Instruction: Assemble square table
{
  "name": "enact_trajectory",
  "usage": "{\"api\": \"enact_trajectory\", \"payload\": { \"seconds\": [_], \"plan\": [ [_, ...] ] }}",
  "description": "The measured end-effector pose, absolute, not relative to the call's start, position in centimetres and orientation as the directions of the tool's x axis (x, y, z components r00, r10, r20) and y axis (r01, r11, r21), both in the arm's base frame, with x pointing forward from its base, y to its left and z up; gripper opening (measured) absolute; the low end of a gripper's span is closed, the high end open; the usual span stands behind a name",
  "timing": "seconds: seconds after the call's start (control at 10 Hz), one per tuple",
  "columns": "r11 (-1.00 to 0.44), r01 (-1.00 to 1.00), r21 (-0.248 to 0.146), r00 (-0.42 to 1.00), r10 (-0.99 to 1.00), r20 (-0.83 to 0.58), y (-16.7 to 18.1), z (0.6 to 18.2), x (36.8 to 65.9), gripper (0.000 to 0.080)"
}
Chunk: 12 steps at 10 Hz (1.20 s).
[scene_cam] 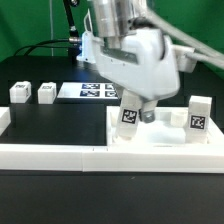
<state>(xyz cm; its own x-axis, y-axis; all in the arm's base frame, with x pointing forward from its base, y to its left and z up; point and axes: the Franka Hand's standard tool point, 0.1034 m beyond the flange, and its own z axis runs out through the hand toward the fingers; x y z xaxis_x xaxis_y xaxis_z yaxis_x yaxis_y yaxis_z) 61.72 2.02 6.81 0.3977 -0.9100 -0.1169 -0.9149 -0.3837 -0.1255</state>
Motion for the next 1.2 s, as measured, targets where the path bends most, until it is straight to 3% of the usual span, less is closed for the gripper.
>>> {"api": "enact_trajectory", "payload": {
  "seconds": [0.1, 0.4, 0.7, 0.9, 1.0, 1.2],
  "plan": [
    [-0.393, -0.912, -0.122, 0.406, -0.906, -0.117, 1.9, 6.4, 61.6, 0.0643],
    [-0.597, -0.789, -0.142, 0.611, -0.787, -0.084, 1.8, 6.3, 61.5, 0.0649],
    [-0.954, -0.29, -0.081, 0.955, -0.294, 0.041, 0.8, 7.5, 62.4, 0.0649],
    [-0.996, -0.067, -0.063, 0.996, -0.071, 0.059, 0.8, 7.4, 62.3, 0.0649],
    [-0.992, -0.103, -0.068, 0.993, -0.106, 0.057, 0.8, 7.3, 62.3, 0.0649],
    [-0.992, -0.103, -0.068, 0.993, -0.106, 0.056, 0.8, 7.3, 62.3, 0.0402]
  ]
}}
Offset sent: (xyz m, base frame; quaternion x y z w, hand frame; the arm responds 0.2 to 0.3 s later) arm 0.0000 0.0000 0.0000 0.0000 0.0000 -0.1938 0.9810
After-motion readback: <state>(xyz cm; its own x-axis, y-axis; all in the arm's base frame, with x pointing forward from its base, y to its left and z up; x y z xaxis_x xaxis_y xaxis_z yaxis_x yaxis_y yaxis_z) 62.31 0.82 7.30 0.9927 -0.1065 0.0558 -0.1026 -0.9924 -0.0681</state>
